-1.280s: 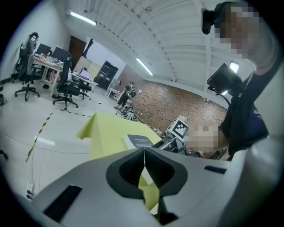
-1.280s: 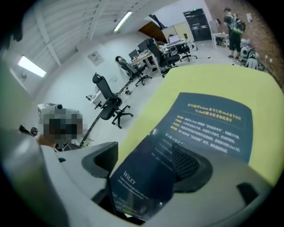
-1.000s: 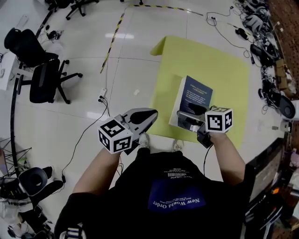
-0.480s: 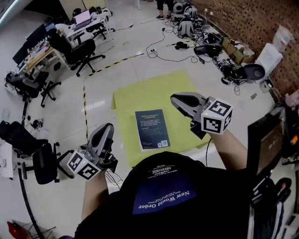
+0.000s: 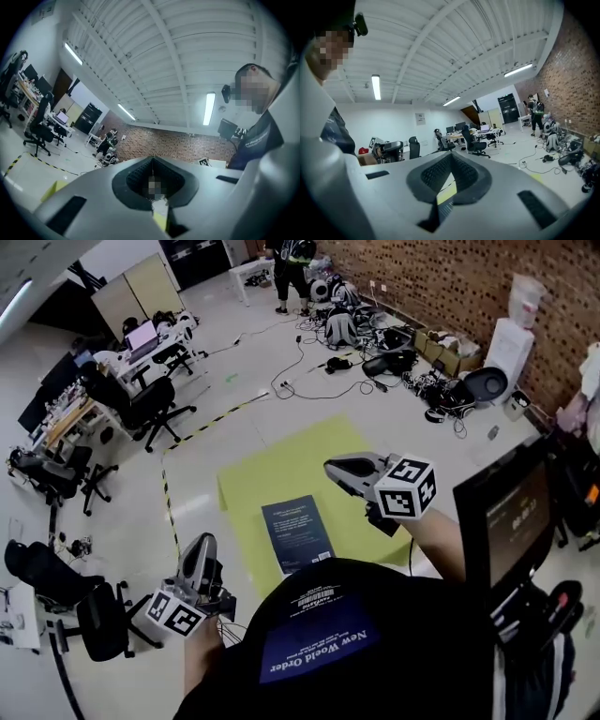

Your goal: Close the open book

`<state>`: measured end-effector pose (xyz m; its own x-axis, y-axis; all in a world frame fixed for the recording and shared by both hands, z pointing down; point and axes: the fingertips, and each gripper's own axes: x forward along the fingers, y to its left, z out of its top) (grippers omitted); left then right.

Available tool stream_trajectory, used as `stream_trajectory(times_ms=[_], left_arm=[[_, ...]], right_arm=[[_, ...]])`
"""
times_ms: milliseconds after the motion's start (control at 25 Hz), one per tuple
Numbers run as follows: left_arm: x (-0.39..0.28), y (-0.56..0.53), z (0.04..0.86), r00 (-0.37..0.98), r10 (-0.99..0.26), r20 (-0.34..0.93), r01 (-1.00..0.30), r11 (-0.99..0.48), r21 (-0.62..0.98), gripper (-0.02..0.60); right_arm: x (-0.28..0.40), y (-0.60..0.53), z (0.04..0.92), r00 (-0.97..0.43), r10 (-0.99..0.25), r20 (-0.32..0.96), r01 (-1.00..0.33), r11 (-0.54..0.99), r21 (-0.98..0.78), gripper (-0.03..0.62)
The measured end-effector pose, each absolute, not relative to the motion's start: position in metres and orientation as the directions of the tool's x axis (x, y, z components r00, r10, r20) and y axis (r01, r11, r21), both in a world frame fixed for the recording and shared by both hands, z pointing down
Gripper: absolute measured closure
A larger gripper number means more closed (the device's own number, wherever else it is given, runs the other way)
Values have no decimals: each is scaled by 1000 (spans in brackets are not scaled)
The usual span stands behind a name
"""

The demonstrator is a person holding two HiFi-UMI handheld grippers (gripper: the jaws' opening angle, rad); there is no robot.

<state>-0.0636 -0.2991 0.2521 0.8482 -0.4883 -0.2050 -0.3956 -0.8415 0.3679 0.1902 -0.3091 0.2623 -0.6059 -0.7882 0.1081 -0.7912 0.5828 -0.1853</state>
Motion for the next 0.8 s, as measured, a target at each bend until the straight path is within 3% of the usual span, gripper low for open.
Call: stream_trajectory(times_ms=[800], left_arm=[[-69,-296,252,854,-489,-181,-406,-841,357,574]], right_arm=[[163,-314,262,-674,-730,116,-739,660,-139,609]])
